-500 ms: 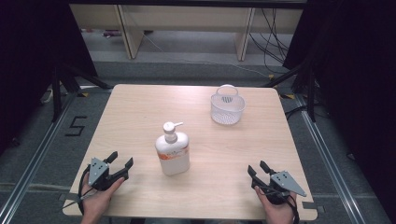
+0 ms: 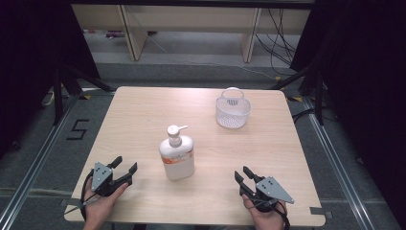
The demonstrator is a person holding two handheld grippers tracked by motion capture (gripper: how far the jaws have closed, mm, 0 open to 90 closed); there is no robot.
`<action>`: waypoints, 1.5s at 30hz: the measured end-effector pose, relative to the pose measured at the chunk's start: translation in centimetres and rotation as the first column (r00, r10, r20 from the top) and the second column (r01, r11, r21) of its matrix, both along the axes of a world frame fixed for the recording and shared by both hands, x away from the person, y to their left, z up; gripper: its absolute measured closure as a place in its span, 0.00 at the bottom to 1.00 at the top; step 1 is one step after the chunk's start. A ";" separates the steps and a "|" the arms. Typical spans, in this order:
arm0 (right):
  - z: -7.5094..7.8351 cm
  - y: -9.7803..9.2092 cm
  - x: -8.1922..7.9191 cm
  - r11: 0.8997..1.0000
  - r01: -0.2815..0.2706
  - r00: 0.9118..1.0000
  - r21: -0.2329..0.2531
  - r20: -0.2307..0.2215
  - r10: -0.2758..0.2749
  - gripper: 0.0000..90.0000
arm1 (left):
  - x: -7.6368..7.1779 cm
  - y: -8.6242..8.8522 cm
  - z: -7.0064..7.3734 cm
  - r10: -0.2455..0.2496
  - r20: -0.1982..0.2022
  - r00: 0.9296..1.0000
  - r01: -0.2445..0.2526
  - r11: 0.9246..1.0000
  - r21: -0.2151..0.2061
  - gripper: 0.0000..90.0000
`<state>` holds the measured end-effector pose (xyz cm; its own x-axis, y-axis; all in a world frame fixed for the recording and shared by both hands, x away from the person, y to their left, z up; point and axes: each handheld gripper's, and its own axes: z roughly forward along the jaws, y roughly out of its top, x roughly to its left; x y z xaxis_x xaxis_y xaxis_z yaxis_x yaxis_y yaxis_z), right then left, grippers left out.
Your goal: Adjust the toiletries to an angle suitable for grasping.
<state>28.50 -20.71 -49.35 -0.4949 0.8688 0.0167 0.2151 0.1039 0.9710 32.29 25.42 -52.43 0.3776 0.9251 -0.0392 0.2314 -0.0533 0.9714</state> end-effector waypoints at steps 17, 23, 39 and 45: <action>2.8 6.3 0.4 0.993 -0.114 0.993 0.010 0.041 0.114 0.73 | 0.1 0.0 0.0 0.002 -0.008 1.000 -0.002 1.000 -0.004 0.38; 4.0 8.0 0.6 0.992 -0.127 0.991 0.016 0.050 0.126 0.73 | 0.1 0.0 0.0 0.003 -0.012 1.000 -0.003 1.000 0.001 0.38; 6.8 12.2 1.8 0.984 -0.177 0.977 0.021 0.121 0.174 0.72 | 0.0 -0.1 0.1 0.004 -0.025 1.000 -0.004 1.000 0.009 0.38; 8.2 13.8 2.6 0.983 -0.180 0.977 0.028 0.124 0.176 0.70 | 0.0 -0.1 0.1 0.003 -0.026 1.000 -0.003 1.000 0.006 0.38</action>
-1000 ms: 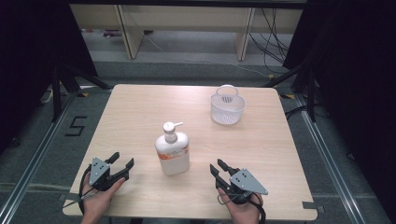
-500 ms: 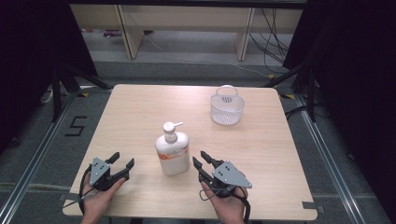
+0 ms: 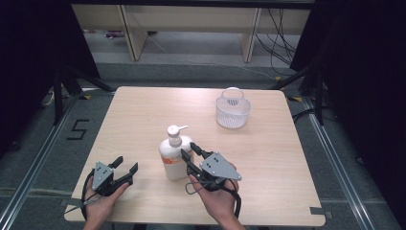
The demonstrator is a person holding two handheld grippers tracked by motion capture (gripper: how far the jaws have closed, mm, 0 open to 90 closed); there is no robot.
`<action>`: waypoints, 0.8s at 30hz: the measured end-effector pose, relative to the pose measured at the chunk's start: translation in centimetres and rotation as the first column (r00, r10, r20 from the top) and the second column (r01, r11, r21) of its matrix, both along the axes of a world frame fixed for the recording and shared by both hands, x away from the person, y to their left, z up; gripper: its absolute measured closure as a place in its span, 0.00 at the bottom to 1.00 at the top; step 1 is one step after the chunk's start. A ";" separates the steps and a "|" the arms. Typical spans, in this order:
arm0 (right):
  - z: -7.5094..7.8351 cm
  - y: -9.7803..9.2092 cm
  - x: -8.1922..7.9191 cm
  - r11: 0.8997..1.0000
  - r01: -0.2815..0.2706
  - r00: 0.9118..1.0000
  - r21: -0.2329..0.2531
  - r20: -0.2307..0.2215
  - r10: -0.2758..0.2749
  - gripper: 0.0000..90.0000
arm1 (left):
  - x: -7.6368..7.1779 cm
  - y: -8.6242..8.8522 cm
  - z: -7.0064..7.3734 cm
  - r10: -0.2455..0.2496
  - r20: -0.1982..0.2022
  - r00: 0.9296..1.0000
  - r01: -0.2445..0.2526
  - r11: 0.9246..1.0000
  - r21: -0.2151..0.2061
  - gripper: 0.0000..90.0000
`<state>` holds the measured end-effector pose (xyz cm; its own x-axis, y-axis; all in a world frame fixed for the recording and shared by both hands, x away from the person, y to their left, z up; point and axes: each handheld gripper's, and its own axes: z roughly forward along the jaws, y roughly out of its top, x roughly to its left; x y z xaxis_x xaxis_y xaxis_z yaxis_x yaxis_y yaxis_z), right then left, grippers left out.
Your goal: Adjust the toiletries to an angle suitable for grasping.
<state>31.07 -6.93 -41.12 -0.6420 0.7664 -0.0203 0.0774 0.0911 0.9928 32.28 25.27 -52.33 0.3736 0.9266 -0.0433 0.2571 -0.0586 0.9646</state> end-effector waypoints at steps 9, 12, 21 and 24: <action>0.8 1.0 1.1 1.000 0.010 1.000 -0.004 0.020 -0.010 0.69 | 0.0 0.0 0.0 -0.001 0.000 1.000 0.001 1.000 -0.003 0.38; 1.1 1.3 1.2 1.000 0.006 1.000 0.013 0.000 -0.006 0.68 | 0.0 0.0 0.0 -0.002 -0.001 1.000 0.002 1.000 -0.002 0.38; 1.5 1.7 1.7 1.000 0.016 1.000 0.007 0.001 -0.016 0.62 | 0.0 0.0 0.0 -0.002 0.000 1.000 0.002 1.000 -0.006 0.38; 1.7 2.1 1.9 1.000 0.004 1.000 0.007 -0.014 -0.004 0.59 | 0.0 0.0 0.0 -0.002 -0.002 1.000 0.002 1.000 -0.006 0.38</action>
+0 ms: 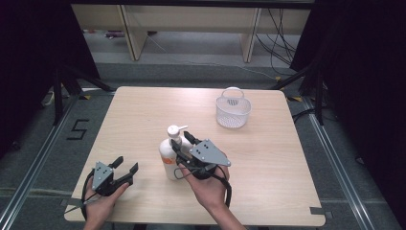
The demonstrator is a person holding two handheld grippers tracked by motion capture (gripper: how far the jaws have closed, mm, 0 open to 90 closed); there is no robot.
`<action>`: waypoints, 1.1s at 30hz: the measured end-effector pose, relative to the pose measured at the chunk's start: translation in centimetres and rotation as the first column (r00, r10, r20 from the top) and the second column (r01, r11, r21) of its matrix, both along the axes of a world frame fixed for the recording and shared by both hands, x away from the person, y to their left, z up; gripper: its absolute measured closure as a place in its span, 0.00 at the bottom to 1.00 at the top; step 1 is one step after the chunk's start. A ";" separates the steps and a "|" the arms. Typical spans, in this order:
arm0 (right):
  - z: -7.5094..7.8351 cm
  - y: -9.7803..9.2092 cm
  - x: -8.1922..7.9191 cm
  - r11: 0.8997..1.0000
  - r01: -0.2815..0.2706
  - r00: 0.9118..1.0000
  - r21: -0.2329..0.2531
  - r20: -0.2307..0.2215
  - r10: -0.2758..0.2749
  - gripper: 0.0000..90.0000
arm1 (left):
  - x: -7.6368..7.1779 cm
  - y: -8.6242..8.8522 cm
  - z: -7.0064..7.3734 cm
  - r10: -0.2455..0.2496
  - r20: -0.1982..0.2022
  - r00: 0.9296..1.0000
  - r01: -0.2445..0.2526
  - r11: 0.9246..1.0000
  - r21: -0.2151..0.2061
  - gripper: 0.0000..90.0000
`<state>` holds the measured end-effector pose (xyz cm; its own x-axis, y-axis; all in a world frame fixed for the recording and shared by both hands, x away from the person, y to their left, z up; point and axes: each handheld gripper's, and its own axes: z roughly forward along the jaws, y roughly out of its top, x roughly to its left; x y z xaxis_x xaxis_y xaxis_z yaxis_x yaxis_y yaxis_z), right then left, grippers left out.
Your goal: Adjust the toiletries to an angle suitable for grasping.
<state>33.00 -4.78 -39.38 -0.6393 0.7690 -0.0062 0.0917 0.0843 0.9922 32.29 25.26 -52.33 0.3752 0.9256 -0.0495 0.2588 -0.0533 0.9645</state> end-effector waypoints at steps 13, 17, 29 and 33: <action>0.9 1.5 0.5 1.000 0.014 1.000 0.000 0.016 -0.014 0.55 | 0.1 0.0 0.0 -0.002 0.005 1.000 0.002 1.000 -0.005 0.38; 1.0 1.8 0.5 1.000 0.023 1.000 0.004 0.006 -0.023 0.56 | 0.0 0.0 0.0 -0.005 -0.002 1.000 0.005 1.000 -0.002 0.38; 1.1 2.2 0.6 0.998 0.061 0.998 0.015 -0.016 -0.061 0.66 | 0.1 0.0 0.0 -0.009 -0.008 1.000 0.009 1.000 0.000 0.38; 1.0 2.2 0.5 0.998 0.060 0.998 0.018 -0.010 -0.060 0.67 | 0.2 -0.2 0.0 -0.013 0.001 1.000 0.013 1.000 -0.009 0.38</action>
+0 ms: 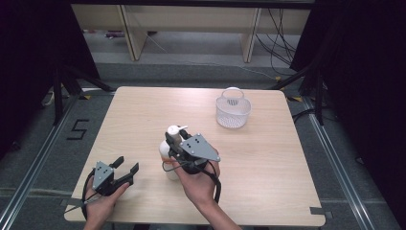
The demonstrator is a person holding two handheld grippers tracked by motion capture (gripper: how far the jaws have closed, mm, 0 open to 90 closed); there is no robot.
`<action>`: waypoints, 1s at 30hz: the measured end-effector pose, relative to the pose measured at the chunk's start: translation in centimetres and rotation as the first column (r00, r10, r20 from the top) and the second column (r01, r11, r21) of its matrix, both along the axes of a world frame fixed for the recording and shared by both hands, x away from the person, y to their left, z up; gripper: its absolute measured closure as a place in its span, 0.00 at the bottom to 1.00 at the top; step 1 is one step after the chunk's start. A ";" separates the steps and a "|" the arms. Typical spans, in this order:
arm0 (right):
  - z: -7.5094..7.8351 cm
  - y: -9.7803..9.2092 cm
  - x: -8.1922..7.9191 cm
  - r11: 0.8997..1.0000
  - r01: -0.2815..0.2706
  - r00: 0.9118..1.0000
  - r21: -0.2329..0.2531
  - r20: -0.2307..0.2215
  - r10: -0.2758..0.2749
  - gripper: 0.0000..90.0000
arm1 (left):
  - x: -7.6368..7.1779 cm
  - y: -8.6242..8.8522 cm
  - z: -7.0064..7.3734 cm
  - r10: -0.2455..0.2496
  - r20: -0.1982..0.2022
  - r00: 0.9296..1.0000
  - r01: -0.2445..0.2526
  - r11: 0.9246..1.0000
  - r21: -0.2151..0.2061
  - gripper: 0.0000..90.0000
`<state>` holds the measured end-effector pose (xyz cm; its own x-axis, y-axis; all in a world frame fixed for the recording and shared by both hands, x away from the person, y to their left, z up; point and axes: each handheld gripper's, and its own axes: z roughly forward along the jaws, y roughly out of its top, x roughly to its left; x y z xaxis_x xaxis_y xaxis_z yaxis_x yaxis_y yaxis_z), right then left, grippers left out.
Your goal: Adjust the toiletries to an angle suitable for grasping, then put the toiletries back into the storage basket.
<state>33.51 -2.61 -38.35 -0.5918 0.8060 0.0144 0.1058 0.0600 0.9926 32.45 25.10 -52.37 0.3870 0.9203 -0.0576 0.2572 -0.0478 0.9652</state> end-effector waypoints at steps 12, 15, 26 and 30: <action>1.1 -0.7 -0.3 1.000 -0.006 1.000 0.027 0.023 0.006 0.67 | -0.1 0.0 0.0 0.001 0.002 1.000 -0.001 1.000 -0.002 0.38; 1.6 -0.9 -0.4 0.999 -0.006 1.000 0.049 0.025 0.005 0.67 | -0.1 0.1 0.0 0.004 -0.002 1.000 -0.004 1.000 -0.001 0.38; 2.6 -2.0 -0.3 0.999 0.004 0.998 0.048 0.059 -0.007 0.67 | -0.1 0.0 0.1 0.008 -0.009 1.000 -0.008 1.000 0.003 0.38; 2.5 -2.4 -0.3 0.998 0.016 0.999 0.063 0.047 -0.019 0.67 | 0.2 0.0 0.0 0.002 0.000 1.000 -0.002 1.000 -0.011 0.38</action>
